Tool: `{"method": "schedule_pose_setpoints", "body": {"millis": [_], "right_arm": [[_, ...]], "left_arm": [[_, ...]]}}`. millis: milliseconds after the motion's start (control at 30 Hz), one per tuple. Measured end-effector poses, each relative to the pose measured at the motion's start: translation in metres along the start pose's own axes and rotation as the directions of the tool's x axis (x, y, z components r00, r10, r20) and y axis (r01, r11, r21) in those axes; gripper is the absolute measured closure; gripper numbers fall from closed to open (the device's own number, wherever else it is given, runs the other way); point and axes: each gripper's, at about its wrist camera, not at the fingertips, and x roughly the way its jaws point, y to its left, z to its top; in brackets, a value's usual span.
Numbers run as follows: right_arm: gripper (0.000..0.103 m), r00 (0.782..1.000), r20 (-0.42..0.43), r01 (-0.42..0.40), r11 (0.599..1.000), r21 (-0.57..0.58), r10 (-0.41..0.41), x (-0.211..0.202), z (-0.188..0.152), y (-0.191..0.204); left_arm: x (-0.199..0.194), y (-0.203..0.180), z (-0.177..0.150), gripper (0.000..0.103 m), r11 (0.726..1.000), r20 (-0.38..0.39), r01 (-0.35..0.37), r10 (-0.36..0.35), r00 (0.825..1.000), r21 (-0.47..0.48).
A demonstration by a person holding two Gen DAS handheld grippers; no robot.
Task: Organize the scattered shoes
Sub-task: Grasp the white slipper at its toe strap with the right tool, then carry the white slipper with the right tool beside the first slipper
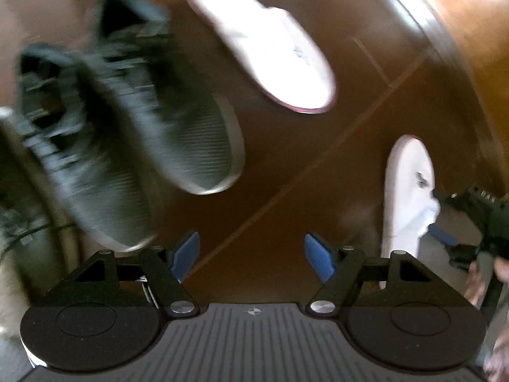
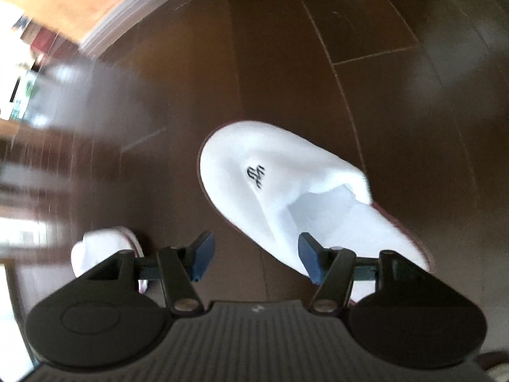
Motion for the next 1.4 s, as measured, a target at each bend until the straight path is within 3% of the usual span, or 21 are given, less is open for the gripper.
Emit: {"method": "schedule_pose_setpoints", "body": {"millis": [200,533,600,667,867,933,967,1000,1033,1067,1133,1167,1233,1300,1333,1400], "right_arm": [[0.043,0.994,0.038,0.103,0.994,0.034,-0.104,0.022,0.01,0.013],[0.043,0.972,0.057,0.224,0.973,0.052,-0.227,0.033,0.013,0.019],[0.051,0.97,0.053,0.234,0.97,0.058,-0.237,0.034,0.016,0.017],[0.085,0.971,0.038,0.234,0.971,0.055,-0.236,0.036,0.019,0.015],[0.091,0.966,0.048,0.257,0.957,-0.135,-0.252,0.034,0.019,0.031],[0.091,0.963,0.064,0.267,0.906,-0.328,-0.26,0.029,0.017,0.048],[0.091,0.963,0.07,0.265,0.857,-0.441,-0.261,0.027,0.015,0.058],[0.091,0.962,0.076,0.258,0.782,-0.568,-0.263,0.027,0.01,0.07],[0.091,0.961,0.08,0.242,0.664,-0.708,-0.265,0.026,0.0,0.082],[0.091,0.96,0.084,0.217,0.523,-0.824,-0.267,0.025,-0.01,0.094],[0.091,0.957,0.087,0.143,0.189,-0.971,-0.277,0.023,-0.04,0.107],[0.092,0.955,0.09,0.098,0.015,-0.995,-0.282,0.022,-0.054,0.112],[0.092,0.949,0.104,0.016,-0.283,-0.959,-0.298,0.021,-0.083,0.11],[0.091,0.944,0.125,-0.041,-0.485,-0.873,-0.304,0.022,-0.103,0.103],[0.091,0.943,0.138,-0.055,-0.55,-0.833,-0.304,0.023,-0.109,0.1],[0.085,0.939,0.158,-0.072,-0.622,-0.78,-0.306,0.027,-0.118,0.095]], "left_arm": [[0.009,0.009,-0.006,0.023,0.999,-0.043,0.018,-0.02,0.999,-0.038],[0.001,0.008,0.008,0.023,0.993,-0.028,0.108,-0.11,0.994,-0.053],[0.0,0.01,0.011,0.023,0.992,-0.025,0.111,-0.113,0.993,-0.059],[0.0,0.011,0.014,0.023,0.991,-0.023,0.114,-0.116,0.993,-0.065],[0.0,0.008,0.018,0.023,0.989,-0.029,0.132,-0.135,0.99,-0.067],[-0.001,0.007,0.018,0.023,0.988,-0.029,0.139,-0.141,0.99,-0.061],[-0.001,0.007,0.018,0.023,0.988,-0.028,0.14,-0.142,0.99,-0.06],[-0.001,0.007,0.019,0.023,0.988,-0.025,0.142,-0.143,0.989,-0.06],[-0.002,0.009,0.02,0.023,0.988,-0.019,0.141,-0.143,0.99,-0.064],[-0.003,0.01,0.021,0.023,0.988,-0.016,0.142,-0.143,0.99,-0.068],[-0.004,0.012,0.023,0.023,0.987,-0.012,0.143,-0.145,0.989,-0.076],[-0.005,0.013,0.023,0.023,0.986,-0.01,0.144,-0.146,0.989,-0.079],[-0.006,0.015,0.025,0.023,0.986,-0.006,0.146,-0.147,0.989,-0.085],[-0.008,0.016,0.027,0.023,0.984,0.001,0.153,-0.154,0.988,-0.085],[-0.009,0.015,0.027,0.023,0.984,0.002,0.157,-0.157,0.988,-0.084],[-0.01,0.015,0.027,0.023,0.983,0.002,0.161,-0.162,0.987,-0.082]]}}
